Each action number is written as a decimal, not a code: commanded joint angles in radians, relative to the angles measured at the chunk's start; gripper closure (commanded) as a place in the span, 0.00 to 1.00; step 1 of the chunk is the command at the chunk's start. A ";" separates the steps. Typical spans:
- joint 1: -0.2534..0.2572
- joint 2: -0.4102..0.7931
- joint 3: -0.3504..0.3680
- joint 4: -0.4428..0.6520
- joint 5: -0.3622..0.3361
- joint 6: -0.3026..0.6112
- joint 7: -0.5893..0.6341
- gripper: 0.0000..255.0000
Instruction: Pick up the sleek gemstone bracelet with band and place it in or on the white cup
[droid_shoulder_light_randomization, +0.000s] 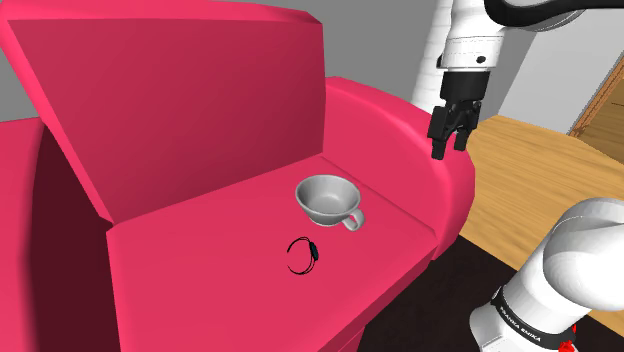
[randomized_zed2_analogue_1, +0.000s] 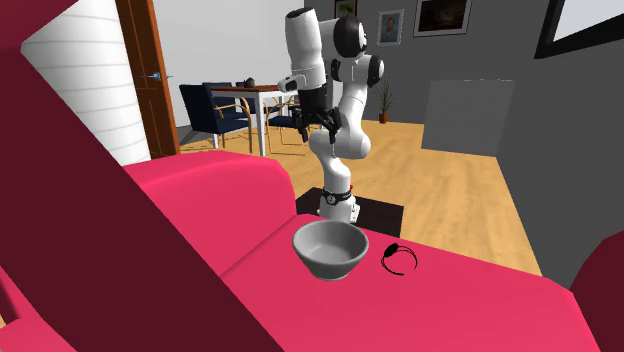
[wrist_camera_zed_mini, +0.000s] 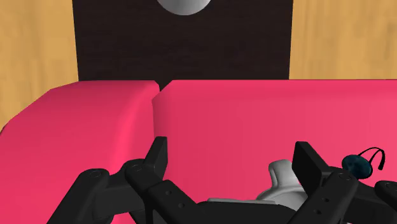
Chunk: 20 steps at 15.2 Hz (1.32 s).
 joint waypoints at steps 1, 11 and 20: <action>0.000 0.000 0.000 0.000 0.000 0.000 0.000 0.00; 0.046 0.210 0.268 0.009 0.051 0.241 0.253 0.00; 0.035 0.538 0.495 0.143 -0.064 0.418 0.537 0.00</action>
